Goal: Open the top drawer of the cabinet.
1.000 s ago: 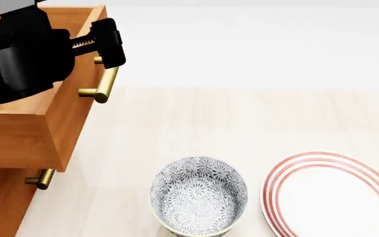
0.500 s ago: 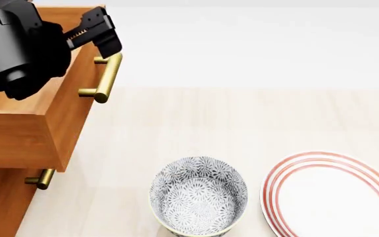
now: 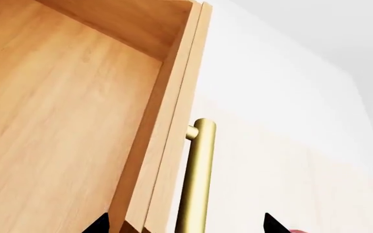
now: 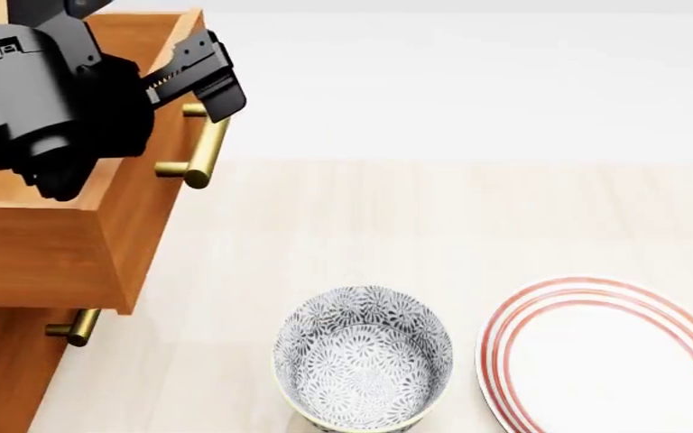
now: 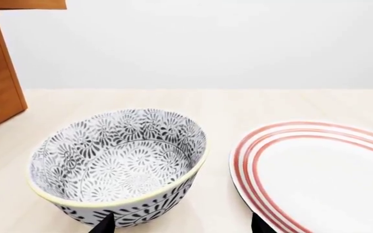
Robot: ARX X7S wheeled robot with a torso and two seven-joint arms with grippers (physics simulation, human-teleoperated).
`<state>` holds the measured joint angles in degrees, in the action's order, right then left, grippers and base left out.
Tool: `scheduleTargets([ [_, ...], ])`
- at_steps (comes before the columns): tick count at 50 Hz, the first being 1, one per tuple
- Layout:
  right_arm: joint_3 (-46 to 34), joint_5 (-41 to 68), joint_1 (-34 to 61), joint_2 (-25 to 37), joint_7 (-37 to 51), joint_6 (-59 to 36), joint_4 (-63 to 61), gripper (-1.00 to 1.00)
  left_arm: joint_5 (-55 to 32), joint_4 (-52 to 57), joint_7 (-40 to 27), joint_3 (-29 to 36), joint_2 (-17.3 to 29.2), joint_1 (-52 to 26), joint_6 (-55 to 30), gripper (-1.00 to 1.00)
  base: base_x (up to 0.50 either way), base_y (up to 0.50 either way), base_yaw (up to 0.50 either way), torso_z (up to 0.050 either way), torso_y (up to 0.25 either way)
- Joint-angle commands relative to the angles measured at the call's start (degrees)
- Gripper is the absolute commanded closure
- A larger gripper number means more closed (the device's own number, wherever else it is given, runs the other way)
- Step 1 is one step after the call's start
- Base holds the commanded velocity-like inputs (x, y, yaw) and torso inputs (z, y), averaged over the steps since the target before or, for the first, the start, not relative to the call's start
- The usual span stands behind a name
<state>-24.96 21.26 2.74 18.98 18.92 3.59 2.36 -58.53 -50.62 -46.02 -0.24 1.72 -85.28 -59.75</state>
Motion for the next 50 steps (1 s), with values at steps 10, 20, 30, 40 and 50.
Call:
scheduleTargets([
  [10,1.07,-0.28,-0.13,-0.63,-1.04,-0.31,-0.66,-1.0,-12.23,1.87,2.5,9.2,-1.51,2.2,1.43,-1.0,0.0,0.0,0.0,0.0,0.0],
  [20,0.81,-0.32,-0.21,-0.64,-1.22,0.18,-0.19,-1.0,-18.4,4.81,2.45,15.0,-1.44,3.3,2.42,-1.0,0.0,0.0,0.0,0.0,0.0],
  [30,0.71,-0.19,-0.18,-0.52,-1.25,0.3,-0.09,-1.0,-25.44,6.63,1.47,19.65,-1.45,3.12,4.55,-1.0,0.0,0.0,0.0,0.0,0.0],
  [40,0.61,-0.03,-0.26,-0.32,-1.24,0.22,-0.31,-1.0,-32.88,9.02,1.71,26.62,-1.4,2.7,8.11,-1.0,0.0,0.0,0.0,0.0,0.0],
  [50,0.44,-0.04,-0.38,-0.25,-1.31,0.61,-0.08,-1.0,-37.55,14.19,2.89,31.6,-1.29,3.02,10.49,-1.0,0.0,0.0,0.0,0.0,0.0],
])
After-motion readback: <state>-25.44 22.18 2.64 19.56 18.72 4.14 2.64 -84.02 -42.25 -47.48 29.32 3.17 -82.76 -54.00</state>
